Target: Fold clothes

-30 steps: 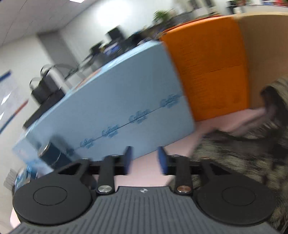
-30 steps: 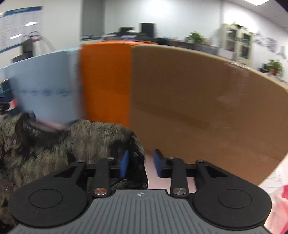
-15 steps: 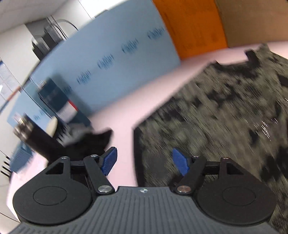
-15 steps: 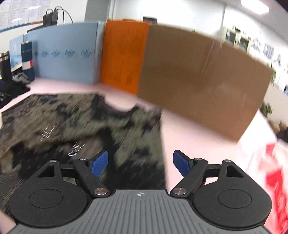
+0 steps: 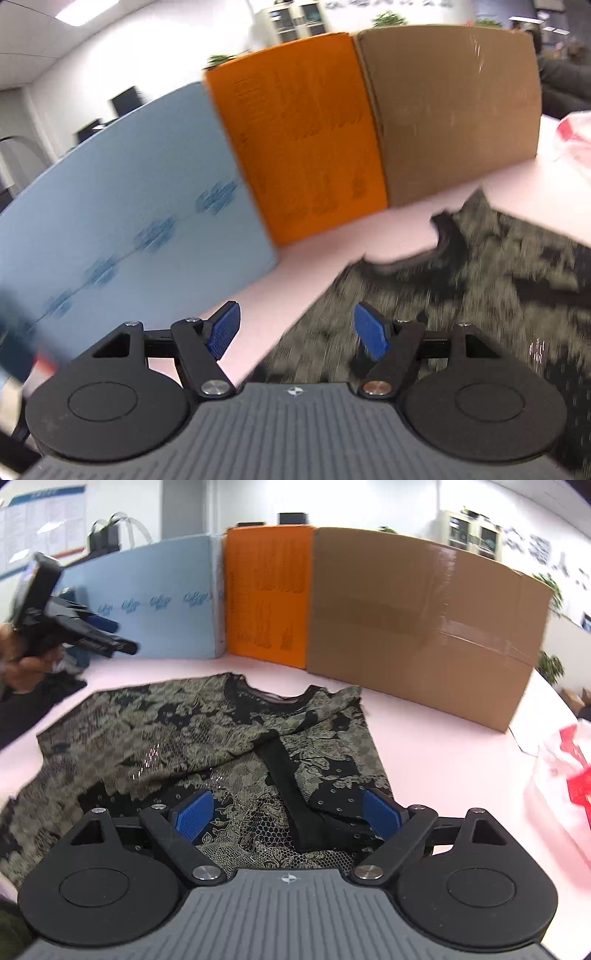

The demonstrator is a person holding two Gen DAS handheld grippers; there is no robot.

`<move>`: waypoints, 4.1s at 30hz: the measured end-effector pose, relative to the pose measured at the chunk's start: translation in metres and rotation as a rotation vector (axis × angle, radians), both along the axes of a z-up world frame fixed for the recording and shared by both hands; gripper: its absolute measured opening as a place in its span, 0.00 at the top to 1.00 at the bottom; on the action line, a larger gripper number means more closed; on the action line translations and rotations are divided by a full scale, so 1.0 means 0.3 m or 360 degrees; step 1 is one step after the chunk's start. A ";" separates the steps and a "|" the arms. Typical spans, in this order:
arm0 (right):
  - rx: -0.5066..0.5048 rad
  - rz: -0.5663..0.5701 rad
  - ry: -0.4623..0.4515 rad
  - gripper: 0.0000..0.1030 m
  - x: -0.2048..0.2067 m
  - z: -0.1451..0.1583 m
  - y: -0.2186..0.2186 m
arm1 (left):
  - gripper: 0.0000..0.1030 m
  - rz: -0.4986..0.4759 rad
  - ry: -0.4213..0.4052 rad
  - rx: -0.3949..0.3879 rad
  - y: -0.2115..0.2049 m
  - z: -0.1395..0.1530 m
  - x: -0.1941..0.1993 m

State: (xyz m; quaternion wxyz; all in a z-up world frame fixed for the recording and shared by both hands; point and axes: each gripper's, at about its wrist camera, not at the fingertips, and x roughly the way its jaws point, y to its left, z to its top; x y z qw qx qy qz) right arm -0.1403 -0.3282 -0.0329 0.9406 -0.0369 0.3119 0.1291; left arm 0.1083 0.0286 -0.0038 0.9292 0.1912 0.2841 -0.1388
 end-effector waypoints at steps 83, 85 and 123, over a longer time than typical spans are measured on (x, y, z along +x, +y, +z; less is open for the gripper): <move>-0.0138 -0.0216 0.0088 0.07 -0.038 -0.016 0.039 | 0.45 0.0411 0.0227 0.0458 0.207 -0.239 0.279; -0.0185 -0.0135 0.0060 0.08 0.003 -0.018 0.049 | 0.45 0.0360 0.0188 0.0445 0.212 -0.208 0.175; 0.0274 -0.0675 0.0375 0.18 0.336 -0.280 -0.363 | 0.20 0.0423 0.0345 0.0399 0.053 -0.264 -0.592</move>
